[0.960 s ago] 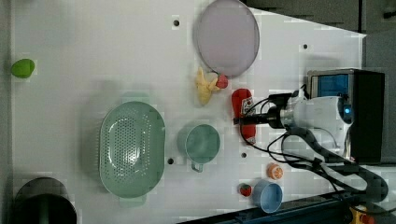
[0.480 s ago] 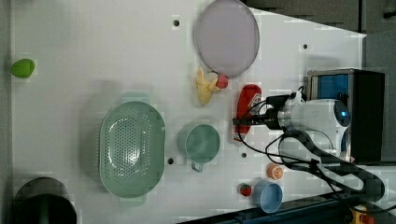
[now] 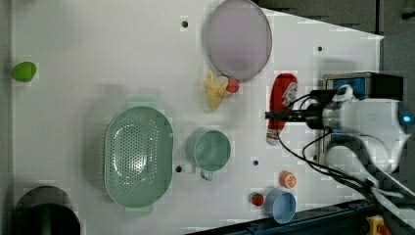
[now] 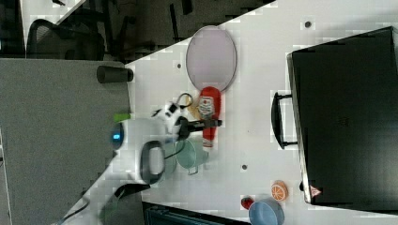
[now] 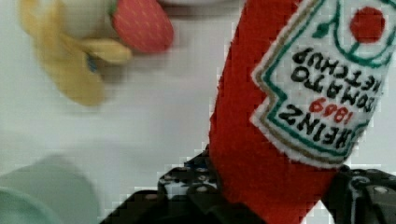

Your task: Pick Ketchup from the table and place it in strainer.

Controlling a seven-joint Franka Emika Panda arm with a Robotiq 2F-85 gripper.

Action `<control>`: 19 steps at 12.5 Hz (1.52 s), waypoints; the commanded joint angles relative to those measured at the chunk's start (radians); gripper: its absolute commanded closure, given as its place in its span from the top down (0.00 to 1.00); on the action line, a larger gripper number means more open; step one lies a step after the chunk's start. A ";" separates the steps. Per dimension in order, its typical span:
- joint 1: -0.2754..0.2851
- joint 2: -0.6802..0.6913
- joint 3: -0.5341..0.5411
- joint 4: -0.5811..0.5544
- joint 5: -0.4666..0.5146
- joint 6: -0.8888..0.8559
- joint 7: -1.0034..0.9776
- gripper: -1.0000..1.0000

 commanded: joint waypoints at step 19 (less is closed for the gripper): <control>0.156 0.179 0.541 0.212 -0.053 0.024 0.967 0.76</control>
